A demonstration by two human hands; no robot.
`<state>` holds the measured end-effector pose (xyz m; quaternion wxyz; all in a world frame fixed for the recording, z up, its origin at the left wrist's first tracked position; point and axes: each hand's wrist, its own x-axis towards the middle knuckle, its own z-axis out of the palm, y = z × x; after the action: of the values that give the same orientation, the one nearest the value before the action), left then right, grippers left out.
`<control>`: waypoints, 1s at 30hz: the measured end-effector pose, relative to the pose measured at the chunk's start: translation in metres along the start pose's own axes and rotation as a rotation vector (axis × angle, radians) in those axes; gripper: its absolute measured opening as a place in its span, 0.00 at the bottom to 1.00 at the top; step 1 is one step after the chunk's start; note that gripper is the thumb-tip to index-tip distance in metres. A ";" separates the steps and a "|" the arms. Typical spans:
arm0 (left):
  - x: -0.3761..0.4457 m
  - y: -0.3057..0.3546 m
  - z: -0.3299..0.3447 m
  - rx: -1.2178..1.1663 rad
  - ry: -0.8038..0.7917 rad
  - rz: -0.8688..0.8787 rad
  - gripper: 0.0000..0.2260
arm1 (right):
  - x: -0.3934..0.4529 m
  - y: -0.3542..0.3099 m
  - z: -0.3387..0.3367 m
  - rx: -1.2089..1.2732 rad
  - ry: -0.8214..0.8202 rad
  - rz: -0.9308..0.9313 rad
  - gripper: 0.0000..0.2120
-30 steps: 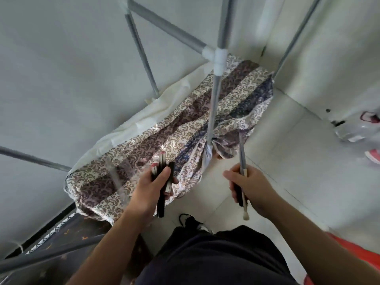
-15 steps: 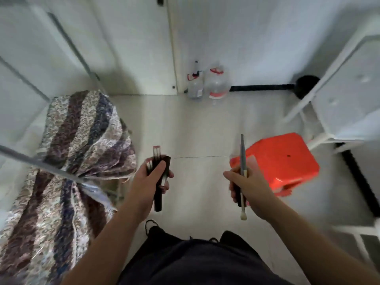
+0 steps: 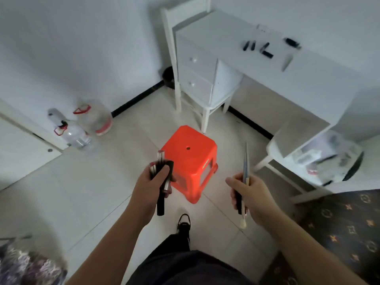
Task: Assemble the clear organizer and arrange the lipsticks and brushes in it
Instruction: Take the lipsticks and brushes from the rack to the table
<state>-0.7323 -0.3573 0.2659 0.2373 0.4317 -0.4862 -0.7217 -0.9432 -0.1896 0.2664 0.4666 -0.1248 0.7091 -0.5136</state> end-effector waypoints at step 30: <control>0.354 0.095 0.390 0.223 -0.129 0.031 0.05 | 0.290 -0.145 -0.365 0.148 0.293 0.033 0.09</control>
<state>-1.2549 -0.4730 0.2733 0.1672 0.4008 -0.5840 -0.6858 -1.4298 -0.2206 0.2482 0.3748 -0.0021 0.7316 -0.5695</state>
